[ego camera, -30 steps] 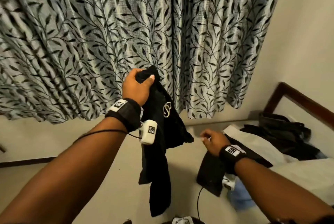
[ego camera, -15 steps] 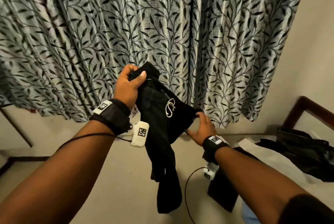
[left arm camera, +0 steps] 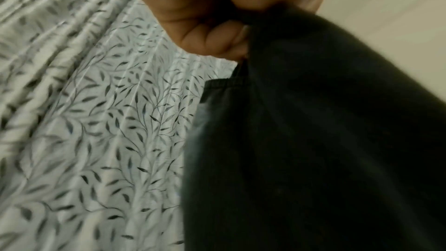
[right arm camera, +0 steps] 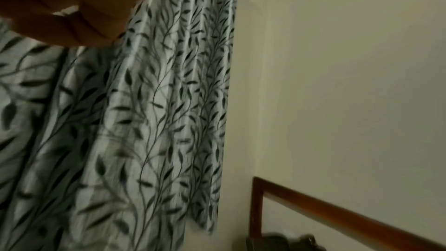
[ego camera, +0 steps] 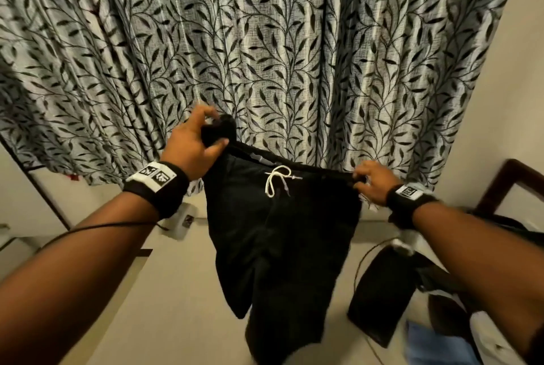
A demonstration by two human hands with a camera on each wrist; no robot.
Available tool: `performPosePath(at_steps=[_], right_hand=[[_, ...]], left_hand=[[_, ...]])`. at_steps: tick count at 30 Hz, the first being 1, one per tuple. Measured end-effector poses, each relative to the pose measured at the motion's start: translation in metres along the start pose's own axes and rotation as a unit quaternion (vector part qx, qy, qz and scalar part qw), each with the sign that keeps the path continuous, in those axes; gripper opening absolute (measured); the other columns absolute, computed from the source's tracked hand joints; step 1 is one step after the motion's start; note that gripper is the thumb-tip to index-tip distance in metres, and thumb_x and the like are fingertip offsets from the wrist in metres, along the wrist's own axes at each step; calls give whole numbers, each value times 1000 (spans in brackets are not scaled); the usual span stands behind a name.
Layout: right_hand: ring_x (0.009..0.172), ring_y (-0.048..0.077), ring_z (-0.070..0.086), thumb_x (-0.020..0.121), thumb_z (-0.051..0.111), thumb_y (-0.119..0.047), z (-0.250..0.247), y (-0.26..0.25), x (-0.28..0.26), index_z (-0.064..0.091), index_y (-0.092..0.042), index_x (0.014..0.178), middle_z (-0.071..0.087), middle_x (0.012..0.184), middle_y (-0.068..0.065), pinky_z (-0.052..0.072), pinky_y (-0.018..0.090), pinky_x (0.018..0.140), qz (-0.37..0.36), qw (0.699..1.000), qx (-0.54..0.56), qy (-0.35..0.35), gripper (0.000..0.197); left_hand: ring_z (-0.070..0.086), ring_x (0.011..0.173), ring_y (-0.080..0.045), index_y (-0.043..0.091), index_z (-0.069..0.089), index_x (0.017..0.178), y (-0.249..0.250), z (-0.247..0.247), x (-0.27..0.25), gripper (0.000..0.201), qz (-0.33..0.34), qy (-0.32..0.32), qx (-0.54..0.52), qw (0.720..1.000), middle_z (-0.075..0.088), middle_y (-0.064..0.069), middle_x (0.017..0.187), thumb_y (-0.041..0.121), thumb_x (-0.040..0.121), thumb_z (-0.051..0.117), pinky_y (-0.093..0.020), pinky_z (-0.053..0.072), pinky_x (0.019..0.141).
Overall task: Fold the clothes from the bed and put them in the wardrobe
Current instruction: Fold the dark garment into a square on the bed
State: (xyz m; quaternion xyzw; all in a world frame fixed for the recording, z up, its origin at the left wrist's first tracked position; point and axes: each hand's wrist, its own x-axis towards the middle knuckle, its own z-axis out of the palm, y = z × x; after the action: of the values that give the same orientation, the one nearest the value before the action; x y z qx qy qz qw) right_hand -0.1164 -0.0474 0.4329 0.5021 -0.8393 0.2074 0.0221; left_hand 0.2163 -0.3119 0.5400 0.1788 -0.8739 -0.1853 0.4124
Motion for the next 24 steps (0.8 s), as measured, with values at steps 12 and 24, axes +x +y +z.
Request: performPosePath(at_steps=[12, 24], right_hand=[[89, 25, 59, 87, 73, -35, -157, 17, 29, 75, -22, 92, 55, 89, -8, 47, 34, 76, -52, 980, -183, 54, 14], [70, 27, 62, 85, 79, -37, -192, 38, -7, 69, -25, 72, 63, 69, 4, 50, 40, 67, 27, 994, -74, 73, 20]], left_hand=[[65, 90, -23, 19, 74, 85, -56, -4, 2, 96, 168, -297, 326, 882, 56, 5, 118, 99, 70, 23, -29, 46, 67], [65, 75, -4, 31, 70, 81, -41, -57, 30, 36, 148, -177, 116, 966, 67, 13, 84, 67, 77, 73, -32, 53, 64]])
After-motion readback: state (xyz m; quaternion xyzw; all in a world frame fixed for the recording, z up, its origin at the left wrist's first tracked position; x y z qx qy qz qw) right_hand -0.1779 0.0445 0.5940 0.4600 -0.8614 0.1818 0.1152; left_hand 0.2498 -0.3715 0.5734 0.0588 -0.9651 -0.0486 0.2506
